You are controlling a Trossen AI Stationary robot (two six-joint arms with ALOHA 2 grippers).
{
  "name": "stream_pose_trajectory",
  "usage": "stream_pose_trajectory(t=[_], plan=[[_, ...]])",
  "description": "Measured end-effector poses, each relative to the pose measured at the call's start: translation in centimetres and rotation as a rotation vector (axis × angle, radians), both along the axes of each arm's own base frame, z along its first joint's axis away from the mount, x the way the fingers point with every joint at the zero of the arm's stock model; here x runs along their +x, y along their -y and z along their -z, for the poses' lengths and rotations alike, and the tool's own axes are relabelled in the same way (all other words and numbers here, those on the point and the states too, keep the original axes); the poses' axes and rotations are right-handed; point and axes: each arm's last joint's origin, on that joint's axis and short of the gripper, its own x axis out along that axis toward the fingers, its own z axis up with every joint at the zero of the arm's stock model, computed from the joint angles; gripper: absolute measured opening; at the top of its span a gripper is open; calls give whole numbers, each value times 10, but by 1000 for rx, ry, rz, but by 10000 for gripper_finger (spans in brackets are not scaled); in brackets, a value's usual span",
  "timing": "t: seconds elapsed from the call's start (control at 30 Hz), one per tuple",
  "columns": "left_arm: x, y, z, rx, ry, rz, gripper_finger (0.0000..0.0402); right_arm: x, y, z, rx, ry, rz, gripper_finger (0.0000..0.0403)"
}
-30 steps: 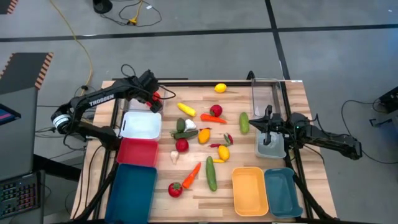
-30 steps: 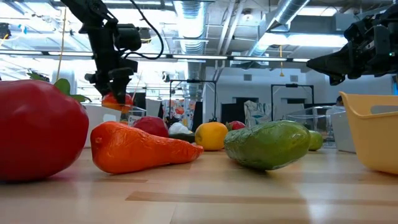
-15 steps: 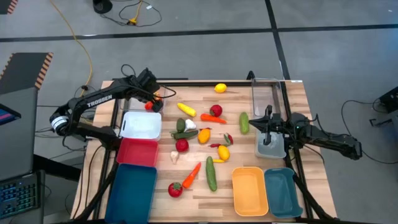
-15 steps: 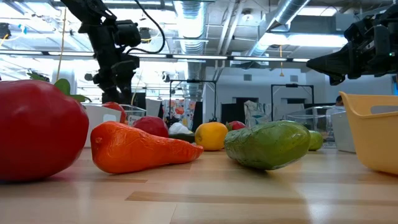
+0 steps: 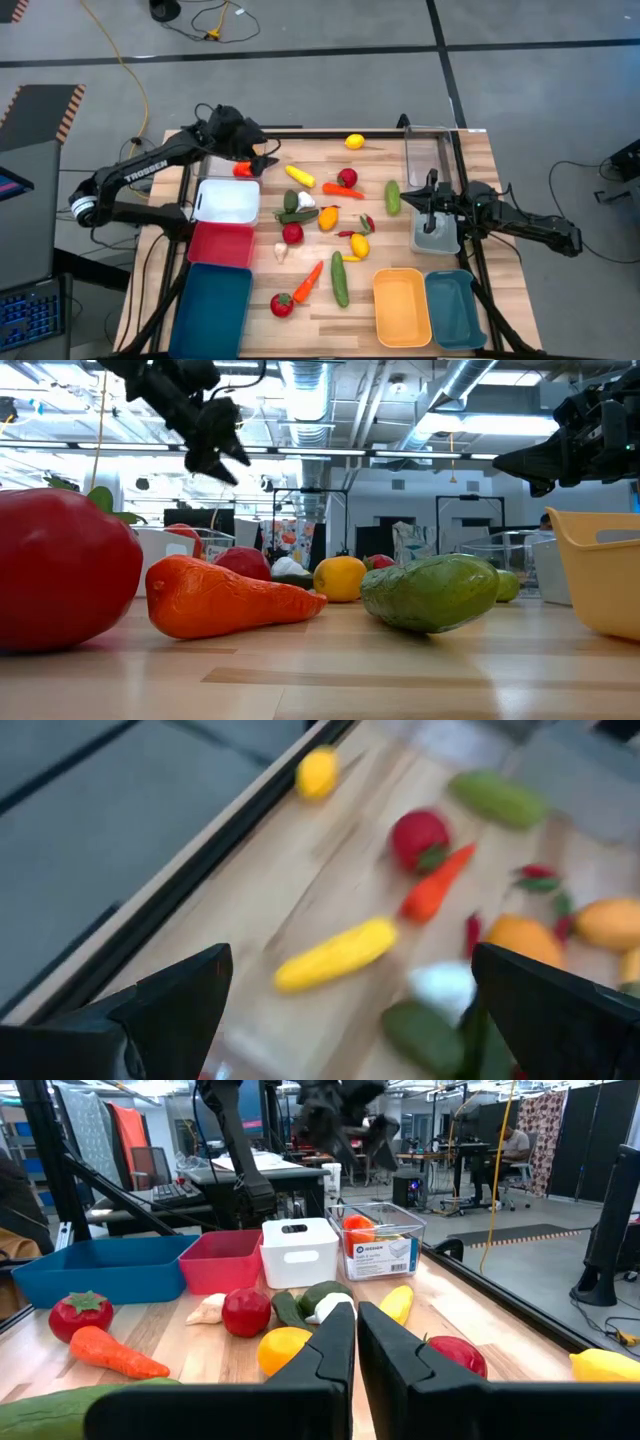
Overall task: Sort produce into baskets
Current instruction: Put the center yellow lemon into the white bin
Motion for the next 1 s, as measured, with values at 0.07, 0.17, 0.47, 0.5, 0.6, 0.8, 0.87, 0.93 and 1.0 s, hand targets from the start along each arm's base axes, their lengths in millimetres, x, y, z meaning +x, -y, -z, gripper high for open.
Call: stream_pose_trajectory(t=[0.07,0.17,0.47,0.5,0.6,0.8,0.87,0.93,1.0], plan=[[9,7,-4,35,46,47,399,0,0,0,0,0,0,47],[27,21,-9,90,103,110,399,0,0,0,0,0,0,47],[79,66,4,94,169,223,399,0,0,0,0,0,0,47],[85,70,7,90,177,239,399,0,0,0,0,0,0,47],[105,82,18,72,207,275,399,0,0,0,0,0,0,47],[138,99,43,43,276,232,399,0,0,0,0,0,0,47],[146,104,51,60,281,255,399,0,0,0,0,0,0,47],[154,108,55,72,282,274,399,0,0,0,0,0,0,47],[162,112,59,65,261,276,399,0,0,0,0,0,0,47]])
